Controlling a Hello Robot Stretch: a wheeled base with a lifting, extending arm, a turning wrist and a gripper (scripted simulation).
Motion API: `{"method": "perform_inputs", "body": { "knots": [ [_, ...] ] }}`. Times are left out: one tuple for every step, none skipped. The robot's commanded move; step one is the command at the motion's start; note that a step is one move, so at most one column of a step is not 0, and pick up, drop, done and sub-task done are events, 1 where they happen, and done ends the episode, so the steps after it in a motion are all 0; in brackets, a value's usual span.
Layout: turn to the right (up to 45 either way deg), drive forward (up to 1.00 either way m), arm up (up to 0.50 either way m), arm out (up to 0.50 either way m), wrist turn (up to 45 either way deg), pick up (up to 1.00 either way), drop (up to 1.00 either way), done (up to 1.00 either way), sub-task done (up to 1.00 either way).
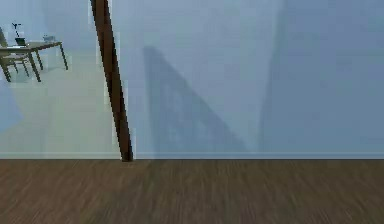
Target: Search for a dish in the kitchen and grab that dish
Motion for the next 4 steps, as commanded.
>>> {"method": "perform_inputs", "body": {
  "knots": [
    [0.0,0.20,0.00,0.00,0.0,0.00,0.00,0.00,0.00],
    [-42.0,0.00,0.00,0.00,0.0,0.00,0.00,0.00,0.00],
    [0.0,1.00,0.00,0.00,0.0,0.00,0.00,0.00,0.00],
    [0.0,0.80,0.00,0.00,0.0,0.00,0.00,0.00,0.00]
  ]
}}
